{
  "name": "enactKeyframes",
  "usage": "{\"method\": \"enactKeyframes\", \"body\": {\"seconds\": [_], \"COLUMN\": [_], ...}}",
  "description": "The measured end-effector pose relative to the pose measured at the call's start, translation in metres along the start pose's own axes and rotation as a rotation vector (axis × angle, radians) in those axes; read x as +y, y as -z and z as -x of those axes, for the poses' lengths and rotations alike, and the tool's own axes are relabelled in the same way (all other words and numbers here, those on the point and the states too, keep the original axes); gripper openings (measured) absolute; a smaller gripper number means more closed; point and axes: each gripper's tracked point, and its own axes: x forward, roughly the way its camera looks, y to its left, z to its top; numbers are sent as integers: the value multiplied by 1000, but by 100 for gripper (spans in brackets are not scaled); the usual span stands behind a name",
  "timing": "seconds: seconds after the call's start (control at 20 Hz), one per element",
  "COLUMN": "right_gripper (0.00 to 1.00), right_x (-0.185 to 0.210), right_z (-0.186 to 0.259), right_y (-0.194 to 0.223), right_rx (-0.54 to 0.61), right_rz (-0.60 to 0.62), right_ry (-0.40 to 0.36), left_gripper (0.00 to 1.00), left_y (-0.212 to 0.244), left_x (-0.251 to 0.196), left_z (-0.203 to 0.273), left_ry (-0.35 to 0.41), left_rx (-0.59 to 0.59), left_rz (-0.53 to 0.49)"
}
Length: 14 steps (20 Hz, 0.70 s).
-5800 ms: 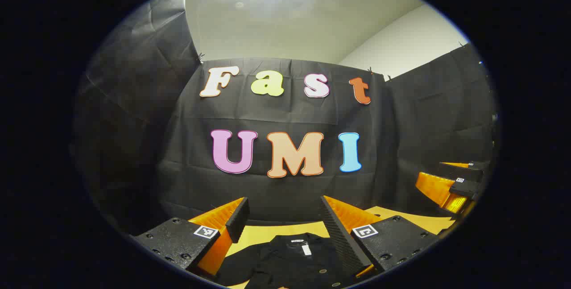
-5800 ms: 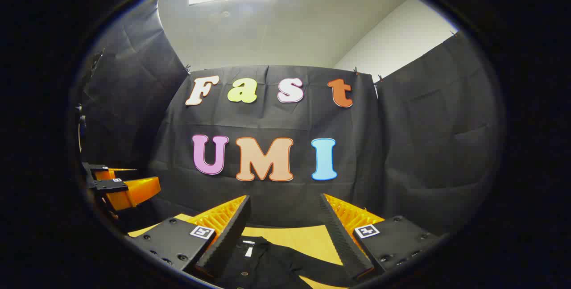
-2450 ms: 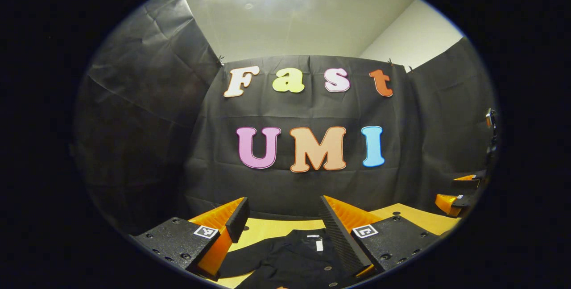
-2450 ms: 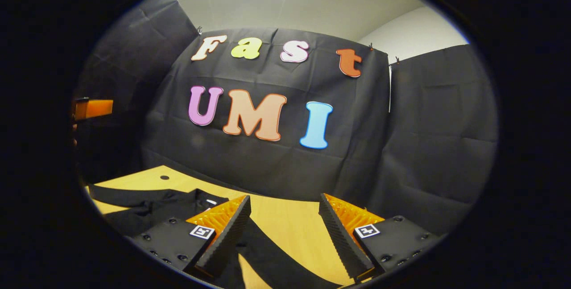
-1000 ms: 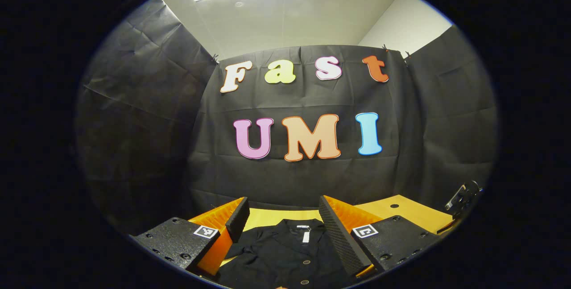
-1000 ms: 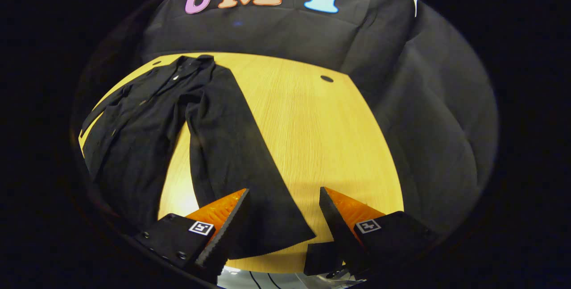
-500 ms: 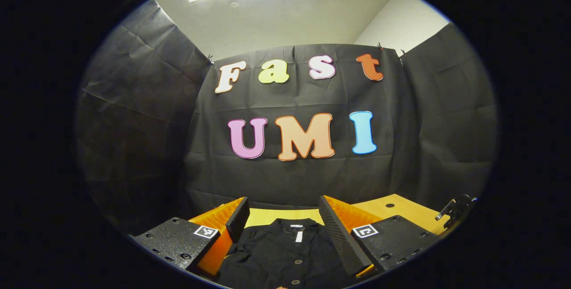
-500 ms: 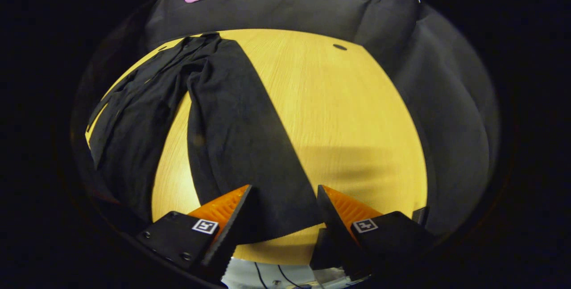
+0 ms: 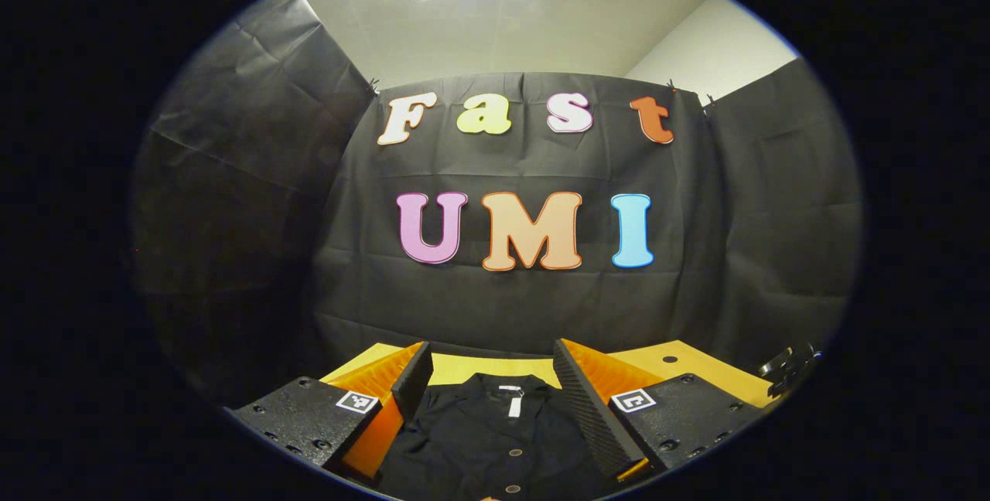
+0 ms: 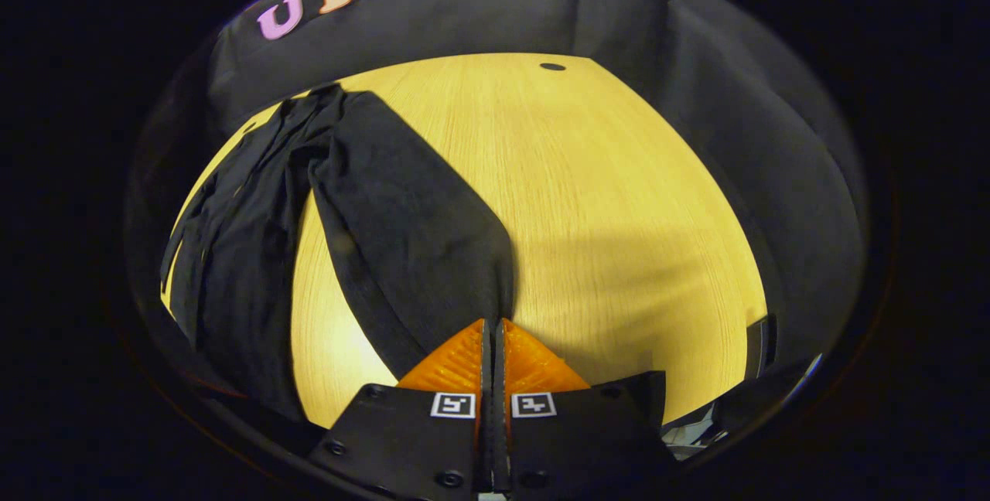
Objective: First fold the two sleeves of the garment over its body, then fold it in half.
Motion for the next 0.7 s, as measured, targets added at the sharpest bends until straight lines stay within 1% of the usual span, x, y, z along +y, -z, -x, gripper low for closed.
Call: {"method": "enactKeyframes", "body": {"seconds": [0.1, 0.2, 0.3, 0.45, 0.7], "right_gripper": [3, 3, 3, 3, 2], "right_x": [4, 15, 25, 45, 96], "right_z": [12, 23, 33, 46, 61], "right_y": [-26, -52, -80, -106, -145], "right_rx": [-89, -156, -211, -263, -333], "right_rz": [-71, -117, -125, -109, -62], "right_ry": [15, 7, 16, 15, -27], "left_gripper": [93, 93, 93, 93, 93], "left_y": [-3, -5, -5, -4, 1], "left_x": [19, 32, 49, 68, 100], "left_z": [-5, -7, -10, -16, -17], "left_ry": [-9, -3, -9, -18, -47], "left_rx": [-7, -10, -8, -8, 6], "left_rz": [-8, -8, -15, -20, -26]}}
